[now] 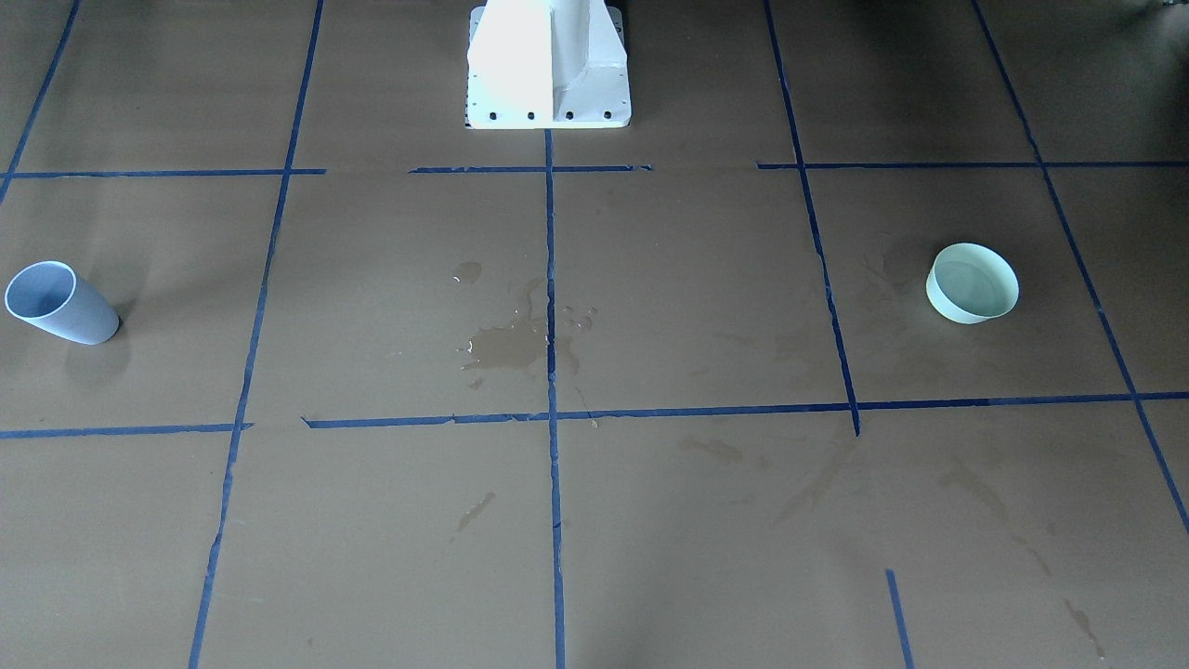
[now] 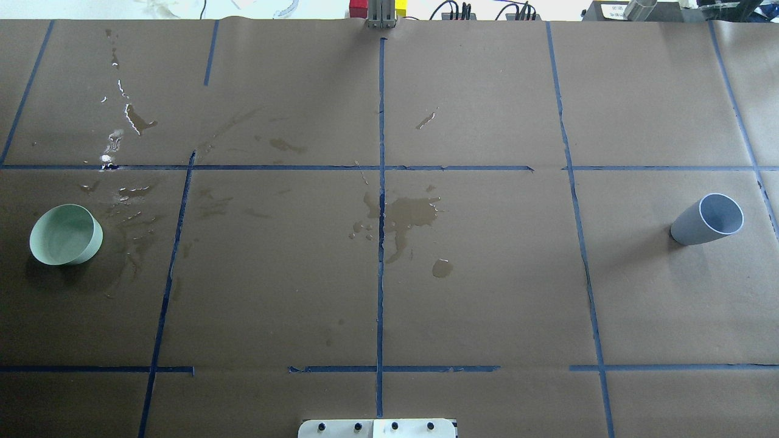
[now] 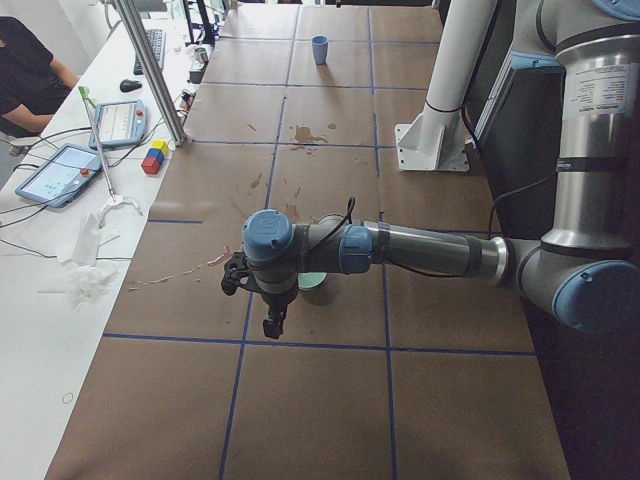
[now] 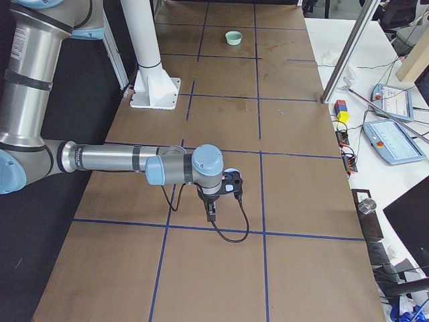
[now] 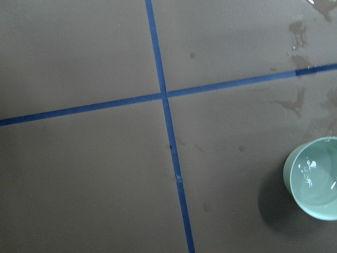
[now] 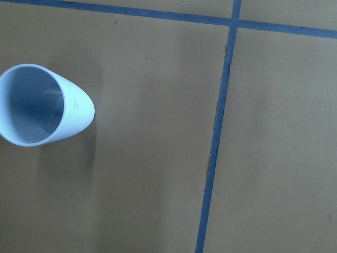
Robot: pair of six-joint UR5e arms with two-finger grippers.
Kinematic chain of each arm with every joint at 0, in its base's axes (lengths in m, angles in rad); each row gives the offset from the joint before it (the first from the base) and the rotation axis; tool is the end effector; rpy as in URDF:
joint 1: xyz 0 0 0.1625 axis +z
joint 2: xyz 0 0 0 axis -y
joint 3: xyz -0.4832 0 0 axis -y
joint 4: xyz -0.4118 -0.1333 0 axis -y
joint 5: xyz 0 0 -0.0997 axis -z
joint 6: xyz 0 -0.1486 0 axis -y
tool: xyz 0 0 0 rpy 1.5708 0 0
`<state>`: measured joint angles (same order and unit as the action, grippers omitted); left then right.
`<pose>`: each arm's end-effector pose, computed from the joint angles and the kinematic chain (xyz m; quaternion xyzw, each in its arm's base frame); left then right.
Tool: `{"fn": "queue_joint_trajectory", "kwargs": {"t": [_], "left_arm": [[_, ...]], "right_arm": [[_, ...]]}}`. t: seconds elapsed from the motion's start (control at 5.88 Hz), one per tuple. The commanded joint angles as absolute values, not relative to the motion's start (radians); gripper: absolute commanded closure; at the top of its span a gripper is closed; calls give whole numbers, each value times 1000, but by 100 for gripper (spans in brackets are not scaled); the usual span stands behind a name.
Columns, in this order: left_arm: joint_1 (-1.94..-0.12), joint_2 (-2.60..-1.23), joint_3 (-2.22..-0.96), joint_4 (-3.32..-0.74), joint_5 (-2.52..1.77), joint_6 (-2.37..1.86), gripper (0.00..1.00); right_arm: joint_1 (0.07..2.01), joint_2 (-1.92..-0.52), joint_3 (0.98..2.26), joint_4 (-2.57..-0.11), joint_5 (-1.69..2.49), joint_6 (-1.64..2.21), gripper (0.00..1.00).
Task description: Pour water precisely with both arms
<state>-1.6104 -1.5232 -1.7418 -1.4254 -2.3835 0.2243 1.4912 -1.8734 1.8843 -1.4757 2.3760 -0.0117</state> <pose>-0.0445 -0.4817 0.6988 0.0420 0.3931 0.0804 0.9150 -0.0040 -0.3787 0.7111 0.0354 -0.3927 -0.0627 0.9168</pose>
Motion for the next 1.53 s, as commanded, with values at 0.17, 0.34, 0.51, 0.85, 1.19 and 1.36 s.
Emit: {"fn": "queue_joint_trajectory", "kwargs": {"t": [0.17,0.34,0.51,0.85,1.19,1.36], "left_arm": [[-1641,-1438,-1764,-1402,-2367,238,0],[-1635,-1474,-1747,-1404,-2364,229,0],[-1611,-1509,-1750,-1388,-2349,206,0],[-1578,-1500,-1749,-1365,-2352,199,0],[-1580,-1480,-1781,-1352,-2359,149,0],[-1580,-1474,-1786,-1350,-2361,149,0]], "right_arm": [[1491,-1881,1905,-1474,2372,-11,0],[1491,-1881,1901,-1476,2375,-11,0],[1491,-1881,1890,-1476,2375,-6,0],[1491,-1882,1893,-1471,2365,-11,0],[1491,-1870,1934,-1482,2361,-2,0],[1493,-1882,1936,-1483,2361,-3,0]]}}
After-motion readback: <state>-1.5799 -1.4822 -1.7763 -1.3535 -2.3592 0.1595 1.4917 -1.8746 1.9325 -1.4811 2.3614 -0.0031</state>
